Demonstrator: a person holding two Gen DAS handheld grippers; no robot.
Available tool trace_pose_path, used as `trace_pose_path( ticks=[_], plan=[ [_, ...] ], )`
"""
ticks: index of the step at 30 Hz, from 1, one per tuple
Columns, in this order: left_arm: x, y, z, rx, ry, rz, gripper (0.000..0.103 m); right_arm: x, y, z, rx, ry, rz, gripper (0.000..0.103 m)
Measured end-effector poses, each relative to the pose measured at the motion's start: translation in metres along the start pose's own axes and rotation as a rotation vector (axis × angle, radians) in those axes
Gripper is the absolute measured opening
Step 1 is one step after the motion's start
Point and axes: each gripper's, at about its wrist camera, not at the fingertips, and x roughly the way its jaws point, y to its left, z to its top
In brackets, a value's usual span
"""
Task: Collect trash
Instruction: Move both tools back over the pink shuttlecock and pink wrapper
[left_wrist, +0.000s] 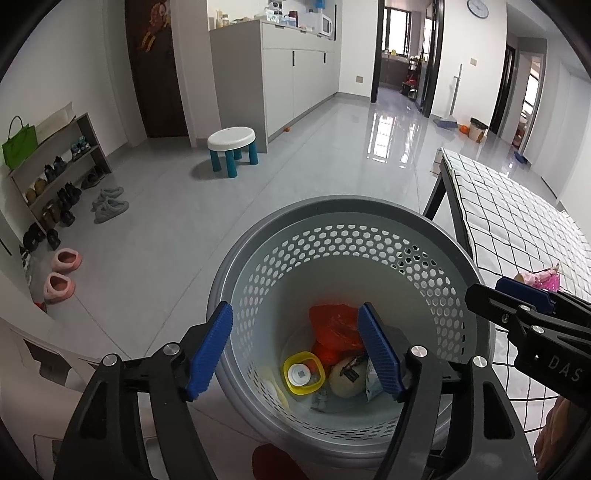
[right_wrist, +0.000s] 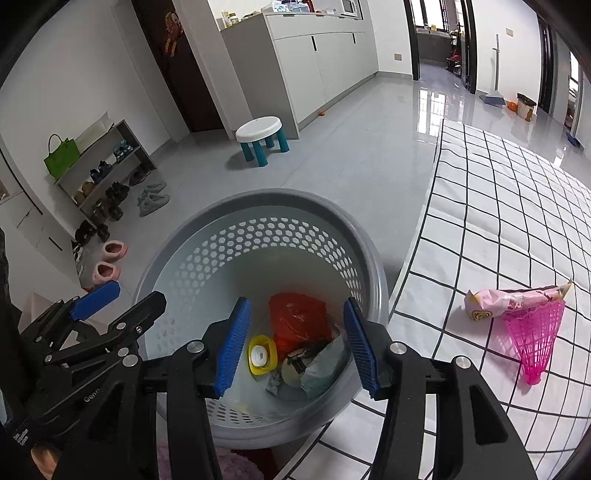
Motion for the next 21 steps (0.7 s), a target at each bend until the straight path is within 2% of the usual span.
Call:
trace_pose_path(
  ticks=[13,21],
  plan=[
    [-0.007,-0.009,-0.002,0.010,-0.015,-0.032,0.075,-0.019,-0.013,-0.011,0.027,-0.019,-0.020,0.050],
    [-0.017,-0.022,-0.003,0.023,-0.043,-0.052,0.077,-0.038,-0.039,-0.022,0.064,-0.038,-0.063,0.051]
  ],
)
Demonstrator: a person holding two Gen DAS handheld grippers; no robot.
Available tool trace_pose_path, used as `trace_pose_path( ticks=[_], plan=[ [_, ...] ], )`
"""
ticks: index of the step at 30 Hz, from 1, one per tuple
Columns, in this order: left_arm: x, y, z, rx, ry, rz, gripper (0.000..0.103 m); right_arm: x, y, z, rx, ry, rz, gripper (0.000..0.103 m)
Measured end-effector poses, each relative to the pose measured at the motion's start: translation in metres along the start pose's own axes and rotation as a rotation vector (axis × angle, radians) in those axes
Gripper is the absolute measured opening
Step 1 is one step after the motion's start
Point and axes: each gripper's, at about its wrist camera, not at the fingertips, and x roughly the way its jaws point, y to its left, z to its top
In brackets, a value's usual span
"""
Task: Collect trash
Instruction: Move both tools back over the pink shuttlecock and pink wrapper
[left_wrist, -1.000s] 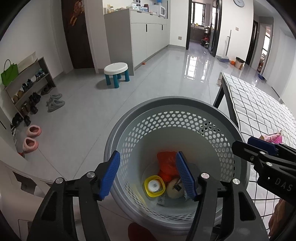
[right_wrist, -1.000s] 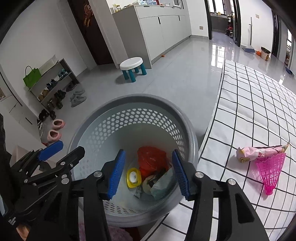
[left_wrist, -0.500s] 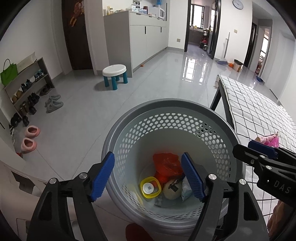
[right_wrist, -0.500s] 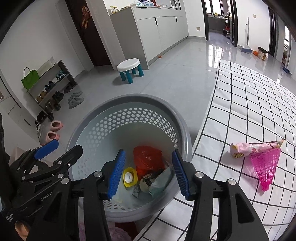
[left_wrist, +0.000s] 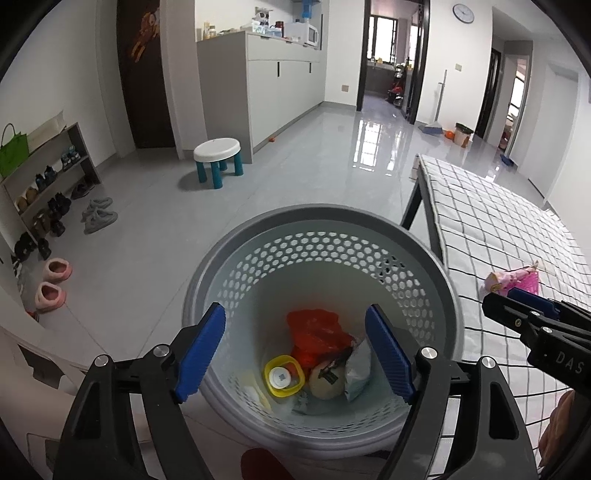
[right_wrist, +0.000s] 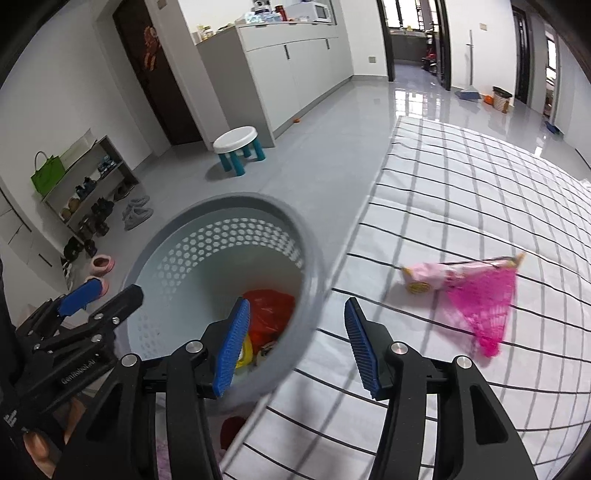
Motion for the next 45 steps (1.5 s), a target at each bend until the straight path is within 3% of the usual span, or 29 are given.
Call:
trace_pose_path(
  ticks=[13,25,45],
  plan=[
    [-0.011,-0.043,-0.003,0.032,-0.012,-0.078,0.077,-0.038,-0.062,-0.017,0.078,-0.053,-0.085,0.052],
    [-0.021,-0.104,-0.024,0.124,0.000,-0.173,0.077,-0.061,-0.119,-0.043,0.162,-0.067,-0.160,0.054],
    [-0.018,-0.148,-0.035,0.181,0.030,-0.241,0.077,-0.002,-0.136,-0.026,0.081,0.029,-0.188,0.054]
  ],
)
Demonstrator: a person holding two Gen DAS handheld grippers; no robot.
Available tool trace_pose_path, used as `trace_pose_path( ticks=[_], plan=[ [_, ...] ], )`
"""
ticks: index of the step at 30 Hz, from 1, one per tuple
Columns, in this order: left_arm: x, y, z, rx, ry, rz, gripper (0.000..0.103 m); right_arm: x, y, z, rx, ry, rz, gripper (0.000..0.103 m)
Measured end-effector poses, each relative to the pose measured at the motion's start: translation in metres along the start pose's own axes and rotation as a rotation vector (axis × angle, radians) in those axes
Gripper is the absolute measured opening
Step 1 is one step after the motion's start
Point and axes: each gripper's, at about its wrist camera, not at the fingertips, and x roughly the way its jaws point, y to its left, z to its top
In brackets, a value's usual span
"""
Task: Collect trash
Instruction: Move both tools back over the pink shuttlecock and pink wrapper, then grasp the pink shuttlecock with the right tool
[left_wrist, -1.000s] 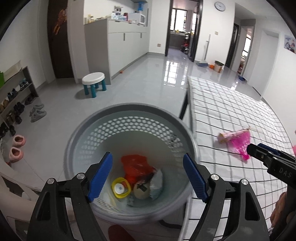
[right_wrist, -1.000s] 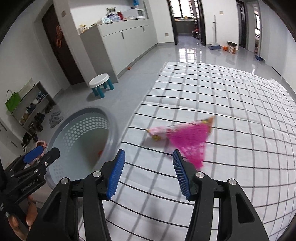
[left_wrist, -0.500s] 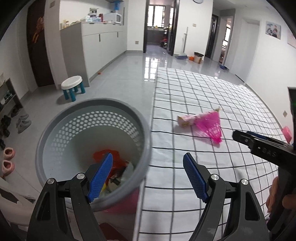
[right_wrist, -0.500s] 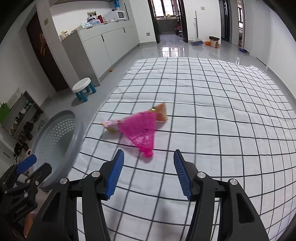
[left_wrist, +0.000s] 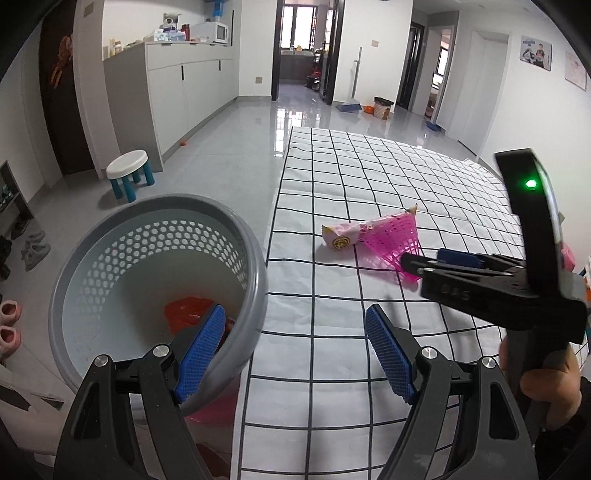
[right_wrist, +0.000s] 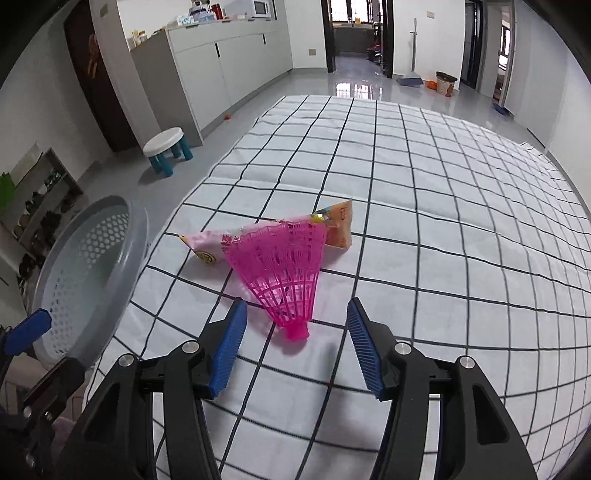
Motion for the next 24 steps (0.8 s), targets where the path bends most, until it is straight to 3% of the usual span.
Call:
trace_pose_path(
  ticks=[11,13,14,24],
  plan=[
    [0.007,-0.009,0.002,0.016,0.018,-0.015,0.077,0.029,0.015,0.007,-0.046,0.020,-0.008,0.054],
    [0.008,-0.009,0.001,0.017,0.022,-0.013,0.077,0.031,0.017,0.008,-0.048,0.015,-0.005,0.043],
    [0.009,-0.009,0.001,0.016,0.024,-0.012,0.077,0.031,0.017,0.008,-0.049,0.017,-0.002,0.043],
    [0.018,-0.012,0.005,0.041,0.054,0.006,0.077,0.007,-0.012,0.002,0.029,0.005,0.030,0.042]
  ],
)
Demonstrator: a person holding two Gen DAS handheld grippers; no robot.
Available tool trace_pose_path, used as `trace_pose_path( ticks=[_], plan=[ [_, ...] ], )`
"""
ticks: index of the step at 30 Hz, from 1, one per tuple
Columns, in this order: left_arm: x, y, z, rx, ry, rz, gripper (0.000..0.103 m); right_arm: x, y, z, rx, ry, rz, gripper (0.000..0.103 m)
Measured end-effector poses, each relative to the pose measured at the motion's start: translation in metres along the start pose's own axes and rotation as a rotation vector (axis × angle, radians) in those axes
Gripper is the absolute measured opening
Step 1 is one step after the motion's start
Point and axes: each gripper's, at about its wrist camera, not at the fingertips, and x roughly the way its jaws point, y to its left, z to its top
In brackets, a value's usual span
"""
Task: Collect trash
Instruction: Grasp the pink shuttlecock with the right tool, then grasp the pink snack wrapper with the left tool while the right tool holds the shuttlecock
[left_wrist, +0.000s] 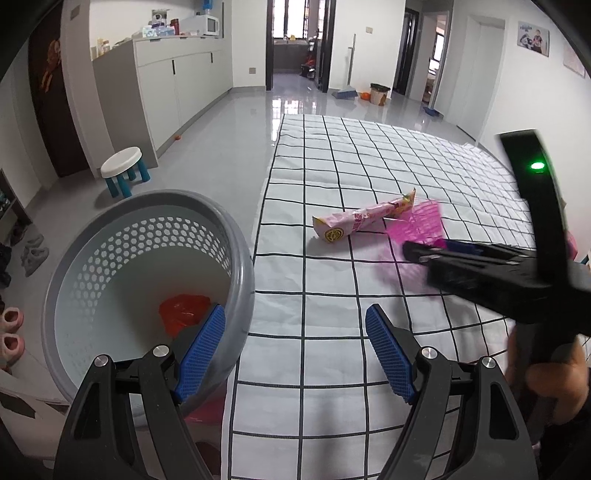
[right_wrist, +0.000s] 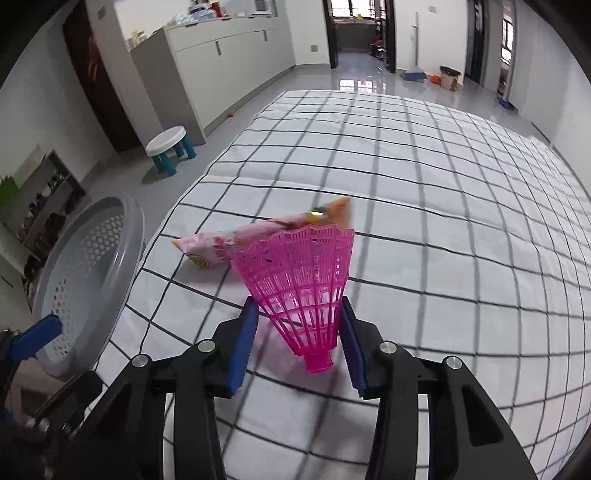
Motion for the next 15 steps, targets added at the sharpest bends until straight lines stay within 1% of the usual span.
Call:
trace_pose_path(
  ticks=[5,8,10,15],
  plan=[
    [0.006,-0.006,0.009,0.030,0.009,-0.007,0.077,-0.023,-0.031,-0.004,0.080,-0.009,0.016,0.042],
    [0.013,-0.015,0.017,0.067,0.014,-0.007,0.077,-0.034,-0.046,-0.003,0.116,-0.023,0.021,0.042],
    [0.021,-0.021,0.022,0.093,0.022,-0.011,0.079,-0.038,-0.053,-0.003,0.131,-0.030,0.016,0.042],
    [0.046,-0.037,0.040,0.158,0.039,-0.023,0.080,-0.046,-0.070,-0.002,0.168,-0.035,0.017,0.042]
  ],
)
